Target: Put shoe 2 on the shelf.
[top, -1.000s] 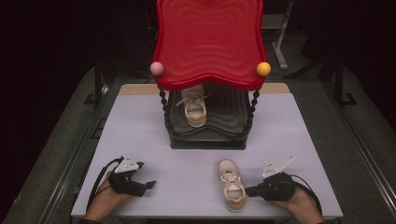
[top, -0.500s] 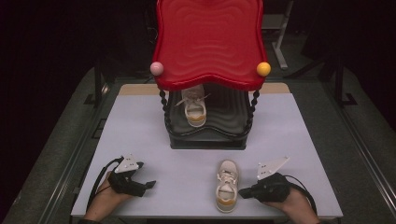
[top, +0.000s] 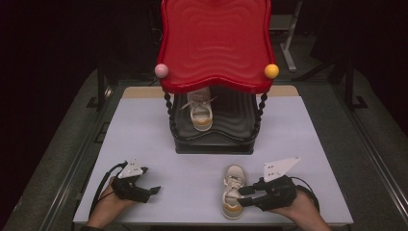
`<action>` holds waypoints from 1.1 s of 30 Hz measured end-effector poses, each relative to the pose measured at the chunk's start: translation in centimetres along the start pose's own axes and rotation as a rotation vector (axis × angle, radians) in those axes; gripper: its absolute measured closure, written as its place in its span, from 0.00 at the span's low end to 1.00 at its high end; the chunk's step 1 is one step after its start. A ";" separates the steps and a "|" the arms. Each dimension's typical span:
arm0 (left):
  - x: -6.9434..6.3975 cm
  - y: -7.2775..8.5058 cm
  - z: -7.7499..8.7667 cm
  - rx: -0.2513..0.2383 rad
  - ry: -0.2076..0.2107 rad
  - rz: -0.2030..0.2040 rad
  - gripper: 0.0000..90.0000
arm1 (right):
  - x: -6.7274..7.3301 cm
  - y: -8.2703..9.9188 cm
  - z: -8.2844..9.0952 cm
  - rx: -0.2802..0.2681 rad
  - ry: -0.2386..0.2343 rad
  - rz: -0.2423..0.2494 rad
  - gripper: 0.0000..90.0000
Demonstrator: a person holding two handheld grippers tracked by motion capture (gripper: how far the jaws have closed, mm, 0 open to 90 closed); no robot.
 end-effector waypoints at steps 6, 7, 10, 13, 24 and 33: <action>0.0 0.0 0.0 0.001 0.000 -0.001 0.14 | 0.8 -0.6 -1.7 0.035 -0.052 0.028 0.68; 0.0 0.0 0.0 0.000 0.000 0.000 0.14 | 0.7 -0.5 -1.9 0.040 -0.054 0.032 0.68; 0.0 0.0 0.0 0.000 0.000 -0.001 0.14 | 0.7 -0.3 -2.4 0.055 -0.065 0.031 0.68; 0.0 0.0 0.0 0.000 0.000 -0.001 0.14 | 0.7 0.0 -2.8 0.078 -0.074 0.032 0.70; 0.0 0.0 0.0 0.000 0.000 -0.001 0.14 | 0.5 0.5 -4.0 0.133 -0.088 0.074 0.86; 0.0 0.0 0.0 0.000 0.000 -0.001 0.14 | 0.7 0.1 -3.8 0.151 -0.073 0.119 0.88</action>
Point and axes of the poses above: each handheld gripper's, and its own axes: z roughly backward along the jaws, y roughly out of its underside, x roughly to its left, the point moved 3 cm from there along -z, roughly forward along the jaws, and after that the axes turned 6 degrees about y, right-handed, at the moved point
